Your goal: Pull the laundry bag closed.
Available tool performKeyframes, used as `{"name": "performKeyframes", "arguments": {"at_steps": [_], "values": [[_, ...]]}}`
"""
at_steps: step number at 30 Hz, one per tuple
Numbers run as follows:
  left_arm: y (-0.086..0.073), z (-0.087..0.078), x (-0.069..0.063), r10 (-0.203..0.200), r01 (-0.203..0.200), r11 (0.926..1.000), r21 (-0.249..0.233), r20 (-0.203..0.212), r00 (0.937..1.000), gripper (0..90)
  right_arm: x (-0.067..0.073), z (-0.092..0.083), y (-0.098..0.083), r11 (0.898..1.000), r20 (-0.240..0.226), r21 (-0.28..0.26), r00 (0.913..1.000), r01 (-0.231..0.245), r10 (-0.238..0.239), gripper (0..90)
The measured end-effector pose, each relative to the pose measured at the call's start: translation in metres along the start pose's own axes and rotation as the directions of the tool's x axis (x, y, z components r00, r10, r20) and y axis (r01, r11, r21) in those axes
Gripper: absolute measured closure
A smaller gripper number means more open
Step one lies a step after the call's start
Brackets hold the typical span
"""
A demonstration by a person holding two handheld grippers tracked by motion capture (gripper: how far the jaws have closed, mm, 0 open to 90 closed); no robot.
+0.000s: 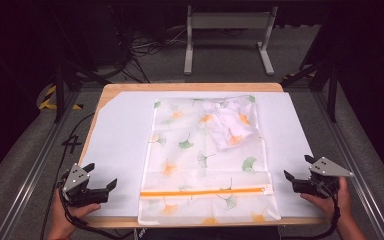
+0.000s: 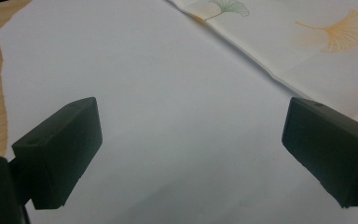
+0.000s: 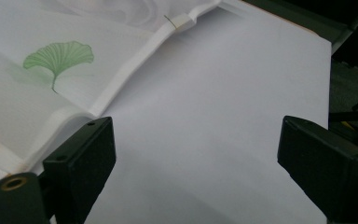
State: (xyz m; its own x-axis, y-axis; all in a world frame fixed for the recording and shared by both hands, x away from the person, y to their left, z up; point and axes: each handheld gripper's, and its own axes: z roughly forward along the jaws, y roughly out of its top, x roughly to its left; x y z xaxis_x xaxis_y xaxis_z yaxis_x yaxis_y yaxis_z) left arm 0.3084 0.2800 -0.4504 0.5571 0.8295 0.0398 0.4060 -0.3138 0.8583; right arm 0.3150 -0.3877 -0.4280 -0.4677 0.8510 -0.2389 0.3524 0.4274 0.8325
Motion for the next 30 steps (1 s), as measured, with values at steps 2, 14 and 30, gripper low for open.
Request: {"name": "performKeyframes", "arguments": {"at_steps": [2,14,30], "values": [[-0.001,0.000,-0.001,0.003,-0.003,1.0000,-0.002,0.001,1.0000,5.7,0.002,-0.001,0.002,1.000,0.002,-0.009,1.0000,-0.002,0.002,12.1],[0.000,0.004,-0.003,0.014,-0.014,0.9998,0.015,0.002,0.9999,6.1,0.008,0.004,-0.001,0.998,0.020,0.037,0.9985,0.051,-0.051,13.3],[0.004,0.010,-0.009,0.041,-0.041,0.9987,0.030,0.003,0.9991,6.9,0.008,0.003,-0.003,0.997,0.052,0.041,0.9967,0.060,-0.062,13.6]]}}
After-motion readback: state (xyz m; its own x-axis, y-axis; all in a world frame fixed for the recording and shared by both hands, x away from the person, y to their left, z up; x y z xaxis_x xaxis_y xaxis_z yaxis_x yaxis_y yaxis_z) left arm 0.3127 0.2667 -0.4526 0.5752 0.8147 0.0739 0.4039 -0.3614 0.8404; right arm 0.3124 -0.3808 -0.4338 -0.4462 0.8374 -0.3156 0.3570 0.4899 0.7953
